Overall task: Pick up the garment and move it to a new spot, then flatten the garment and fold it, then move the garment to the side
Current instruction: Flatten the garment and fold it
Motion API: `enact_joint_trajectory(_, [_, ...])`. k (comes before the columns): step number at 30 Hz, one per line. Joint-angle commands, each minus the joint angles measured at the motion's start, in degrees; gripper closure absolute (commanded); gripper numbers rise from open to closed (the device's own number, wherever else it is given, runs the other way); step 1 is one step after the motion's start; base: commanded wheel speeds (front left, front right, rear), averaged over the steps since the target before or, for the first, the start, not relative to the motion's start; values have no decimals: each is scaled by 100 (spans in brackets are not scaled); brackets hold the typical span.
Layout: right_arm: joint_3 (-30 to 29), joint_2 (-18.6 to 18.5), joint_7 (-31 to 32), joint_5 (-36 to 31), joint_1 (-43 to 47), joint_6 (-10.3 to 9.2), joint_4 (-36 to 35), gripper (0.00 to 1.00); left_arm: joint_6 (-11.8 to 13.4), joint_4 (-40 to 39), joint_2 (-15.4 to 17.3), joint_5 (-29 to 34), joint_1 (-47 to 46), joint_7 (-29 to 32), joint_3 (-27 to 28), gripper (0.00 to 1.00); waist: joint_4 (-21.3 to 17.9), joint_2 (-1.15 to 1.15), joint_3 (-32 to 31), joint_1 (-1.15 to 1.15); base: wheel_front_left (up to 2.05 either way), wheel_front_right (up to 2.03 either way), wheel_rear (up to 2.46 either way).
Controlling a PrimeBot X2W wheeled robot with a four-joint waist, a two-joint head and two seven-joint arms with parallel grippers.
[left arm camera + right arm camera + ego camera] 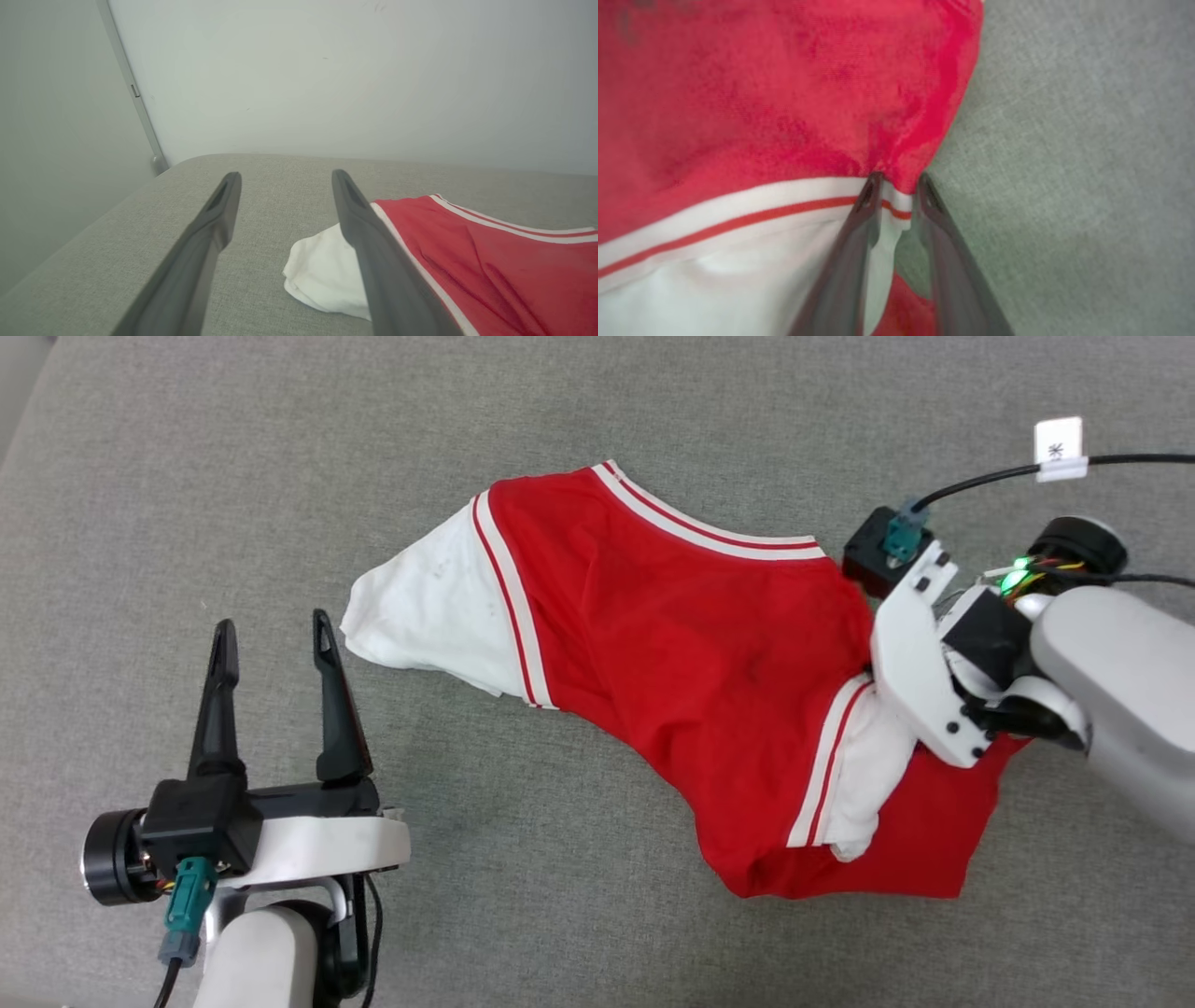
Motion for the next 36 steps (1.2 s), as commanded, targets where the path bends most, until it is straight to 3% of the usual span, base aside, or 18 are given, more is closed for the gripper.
enact_joint_trajectory(1, [129, 67, -41, -68, 199, -12, 71, 100, -27, 16, -39, 46, 77, -14, 50, 0, -42, 0, -42, 0, 0, 0, 0])
enact_joint_trajectory(10, [88, -582, -990, -58, -719, -11, -716, 100, -250, 112, -190, 339, 319, -14, 337, 0, -292, 0, -399, 0, 0, 0, 0])
enact_joint_trajectory(16, [83, -1349, -739, -14, -1265, -11, -1028, 100, -329, 79, -262, 378, 327, -14, 317, 0, -291, 0, -332, 0, 0, 0, 0])
enact_joint_trajectory(21, [-74, -1743, -380, 188, -1486, -10, -660, 100, -392, 96, -297, 407, 155, -14, 252, 0, -190, 0, -73, 0, 0, 0, 0])
enact_joint_trajectory(25, [-167, -1538, -267, 174, -1407, -10, -76, 100, -430, 132, -313, 398, 11, -14, 188, 0, -113, 0, 173, 0, 0, 0, 0])
enact_joint_trajectory(32, [-175, -678, -409, -14, -991, -10, 1036, 100, -448, 240, -320, 354, -267, -15, 56, 0, -47, 0, 507, 0, 0, 0, 0])
enact_joint_trajectory(36, [-34, -300, -536, -72, -628, -5, 1335, 100, -417, 300, -322, 321, -354, -15, -6, 0, -26, 0, 525, 0, 0, 0, 0])
